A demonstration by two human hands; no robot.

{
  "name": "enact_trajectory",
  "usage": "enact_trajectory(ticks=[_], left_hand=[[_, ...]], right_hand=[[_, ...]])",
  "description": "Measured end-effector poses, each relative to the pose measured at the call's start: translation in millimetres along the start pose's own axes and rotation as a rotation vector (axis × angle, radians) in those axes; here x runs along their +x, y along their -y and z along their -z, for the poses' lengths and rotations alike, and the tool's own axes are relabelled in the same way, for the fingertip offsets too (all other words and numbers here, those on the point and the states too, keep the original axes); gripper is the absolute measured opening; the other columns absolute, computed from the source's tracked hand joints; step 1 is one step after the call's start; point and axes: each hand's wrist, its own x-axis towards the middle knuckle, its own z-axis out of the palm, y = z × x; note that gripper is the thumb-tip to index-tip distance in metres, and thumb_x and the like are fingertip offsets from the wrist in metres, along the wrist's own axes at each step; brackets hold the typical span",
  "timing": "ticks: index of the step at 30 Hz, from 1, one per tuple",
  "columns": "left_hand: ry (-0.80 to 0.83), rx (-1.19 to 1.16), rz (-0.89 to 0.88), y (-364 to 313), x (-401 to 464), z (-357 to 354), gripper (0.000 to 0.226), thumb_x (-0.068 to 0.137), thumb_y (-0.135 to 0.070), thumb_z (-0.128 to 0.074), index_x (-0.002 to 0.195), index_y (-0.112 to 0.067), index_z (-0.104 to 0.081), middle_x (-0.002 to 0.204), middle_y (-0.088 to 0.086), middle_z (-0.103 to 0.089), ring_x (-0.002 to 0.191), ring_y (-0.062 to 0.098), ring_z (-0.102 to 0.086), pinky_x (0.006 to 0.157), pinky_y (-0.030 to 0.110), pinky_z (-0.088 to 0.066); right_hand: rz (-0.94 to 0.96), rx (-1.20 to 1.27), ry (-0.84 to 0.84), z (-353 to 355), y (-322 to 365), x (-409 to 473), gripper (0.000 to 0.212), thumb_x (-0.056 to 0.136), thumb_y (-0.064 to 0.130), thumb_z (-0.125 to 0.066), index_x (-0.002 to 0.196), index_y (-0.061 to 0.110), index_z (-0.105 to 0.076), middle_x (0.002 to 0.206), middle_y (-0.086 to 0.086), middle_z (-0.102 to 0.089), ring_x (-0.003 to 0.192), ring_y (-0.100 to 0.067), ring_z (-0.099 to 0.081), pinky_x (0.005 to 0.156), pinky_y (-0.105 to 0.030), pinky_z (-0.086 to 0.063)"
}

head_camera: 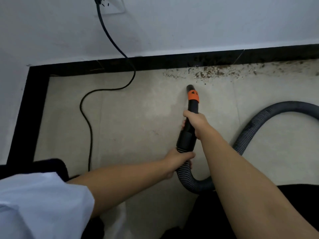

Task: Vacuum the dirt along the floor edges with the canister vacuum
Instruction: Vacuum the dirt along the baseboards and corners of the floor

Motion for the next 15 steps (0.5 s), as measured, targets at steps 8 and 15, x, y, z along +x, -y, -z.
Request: enact_trajectory(ticks=[8,15], left_hand=[[0.011,-0.082,-0.016,11,21,-19,0.009,0.085,-0.011,-0.063,0.086,-0.009,-0.055,0.061,0.007,-0.059,0.048,0.013,-0.056,0.054,0.022,-0.048],[-0.041,-0.189,-0.018,22,15,17,0.009,0.085,-0.011,-0.065,0.089,-0.01,-0.057,0.059,0.006,-0.06,0.051,0.014,-0.058,0.057,0.026,-0.051]], right_hand=[[0.021,-0.013,-0.038,16,0,9,0.011,0.085,0.005,-0.056,0.082,0.008,-0.046,0.054,-0.008,-0.048,0.04,-0.018,-0.046,0.045,-0.026,-0.045],[0.032,-0.116,0.044,-35,-7,5,0.01,0.084,0.003,-0.055,0.085,0.006,-0.045,0.057,-0.009,-0.048,0.042,-0.019,-0.047,0.045,-0.026,-0.045]])
